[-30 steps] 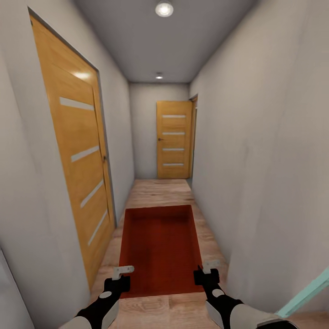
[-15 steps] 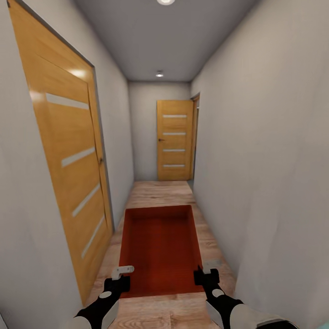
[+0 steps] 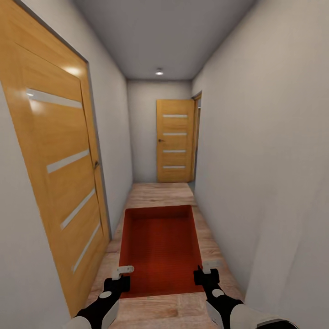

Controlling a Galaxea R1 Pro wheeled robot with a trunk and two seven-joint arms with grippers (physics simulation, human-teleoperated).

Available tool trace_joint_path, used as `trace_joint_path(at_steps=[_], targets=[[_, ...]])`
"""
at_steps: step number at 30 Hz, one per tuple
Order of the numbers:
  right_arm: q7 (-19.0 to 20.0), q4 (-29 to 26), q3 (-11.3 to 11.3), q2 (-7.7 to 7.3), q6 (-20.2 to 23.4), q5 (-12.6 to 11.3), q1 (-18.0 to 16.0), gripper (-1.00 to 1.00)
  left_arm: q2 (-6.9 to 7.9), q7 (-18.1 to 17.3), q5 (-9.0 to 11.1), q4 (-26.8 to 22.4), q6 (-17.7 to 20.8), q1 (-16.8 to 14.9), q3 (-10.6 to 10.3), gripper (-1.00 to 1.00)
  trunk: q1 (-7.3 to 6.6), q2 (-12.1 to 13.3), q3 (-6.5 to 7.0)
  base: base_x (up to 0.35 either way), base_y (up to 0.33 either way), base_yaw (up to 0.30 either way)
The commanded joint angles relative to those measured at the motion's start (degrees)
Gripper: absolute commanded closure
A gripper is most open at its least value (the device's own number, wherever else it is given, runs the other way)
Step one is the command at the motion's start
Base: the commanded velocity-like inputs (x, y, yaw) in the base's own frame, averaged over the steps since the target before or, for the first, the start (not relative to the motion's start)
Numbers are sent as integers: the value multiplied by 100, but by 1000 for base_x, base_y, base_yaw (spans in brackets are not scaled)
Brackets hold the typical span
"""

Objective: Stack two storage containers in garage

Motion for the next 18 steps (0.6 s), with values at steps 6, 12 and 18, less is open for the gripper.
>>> trace_joint_path(at_steps=[6,12,18], targets=[[-25,14,-333,-23,14,95,-7,100,113,-106,5,-15,-273,-4,-165,100,4,-7,-9,324,0,0],[-25,14,-333,-23,14,95,-7,100,113,-106,5,-13,-273,-4,-167,100,4,-7,-9,324,0,0],[-25,14,-333,-23,14,95,-7,100,113,-106,5,-15,-273,-4,-167,100,4,-7,-9,324,0,0]])
